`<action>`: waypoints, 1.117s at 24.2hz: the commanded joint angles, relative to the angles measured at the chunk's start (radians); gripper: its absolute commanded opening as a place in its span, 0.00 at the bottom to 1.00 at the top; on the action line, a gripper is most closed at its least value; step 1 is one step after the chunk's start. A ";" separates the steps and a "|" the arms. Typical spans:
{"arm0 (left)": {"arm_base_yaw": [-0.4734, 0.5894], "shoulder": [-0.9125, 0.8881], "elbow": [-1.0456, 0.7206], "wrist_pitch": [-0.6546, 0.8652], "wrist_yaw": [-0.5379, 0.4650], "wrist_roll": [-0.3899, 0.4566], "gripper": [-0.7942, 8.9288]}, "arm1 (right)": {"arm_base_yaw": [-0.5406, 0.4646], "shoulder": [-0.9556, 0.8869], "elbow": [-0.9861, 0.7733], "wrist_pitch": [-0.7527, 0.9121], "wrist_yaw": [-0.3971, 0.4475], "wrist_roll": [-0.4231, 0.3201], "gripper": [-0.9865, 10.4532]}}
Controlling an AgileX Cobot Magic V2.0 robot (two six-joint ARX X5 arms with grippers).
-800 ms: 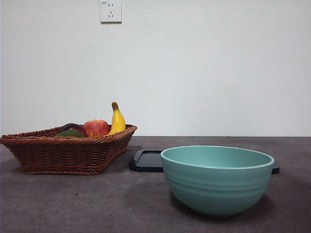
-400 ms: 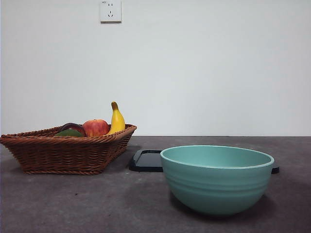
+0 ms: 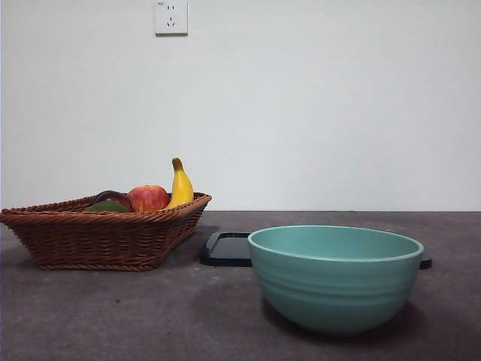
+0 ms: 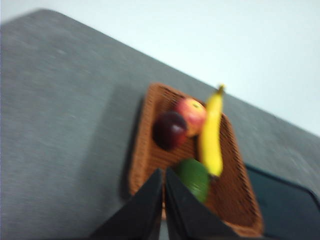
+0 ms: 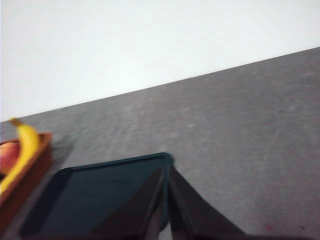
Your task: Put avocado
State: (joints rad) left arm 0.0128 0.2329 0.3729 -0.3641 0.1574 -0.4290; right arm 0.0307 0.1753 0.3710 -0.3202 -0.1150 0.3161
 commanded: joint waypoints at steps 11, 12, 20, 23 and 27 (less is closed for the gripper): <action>-0.018 0.401 0.422 -0.353 0.287 0.287 0.09 | 0.010 0.404 0.519 -0.454 -0.306 -0.220 0.09; -0.029 0.431 0.457 -0.391 0.298 0.303 0.09 | 0.021 0.442 0.564 -0.494 -0.331 -0.226 0.09; -0.163 0.574 0.706 -0.708 0.343 0.425 0.09 | 0.223 0.623 0.793 -0.726 -0.394 -0.283 0.09; -0.193 0.570 0.714 -0.744 0.342 0.444 0.09 | 0.299 0.642 0.796 -0.784 -0.392 -0.310 0.09; -0.203 0.570 0.714 -0.742 0.342 0.444 0.09 | 0.348 0.648 0.796 -0.801 -0.393 -0.332 0.09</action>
State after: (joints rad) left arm -0.1867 0.7979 1.0634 -1.1175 0.4965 -0.0044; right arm 0.3737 0.8192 1.1496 -1.1271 -0.5049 0.0025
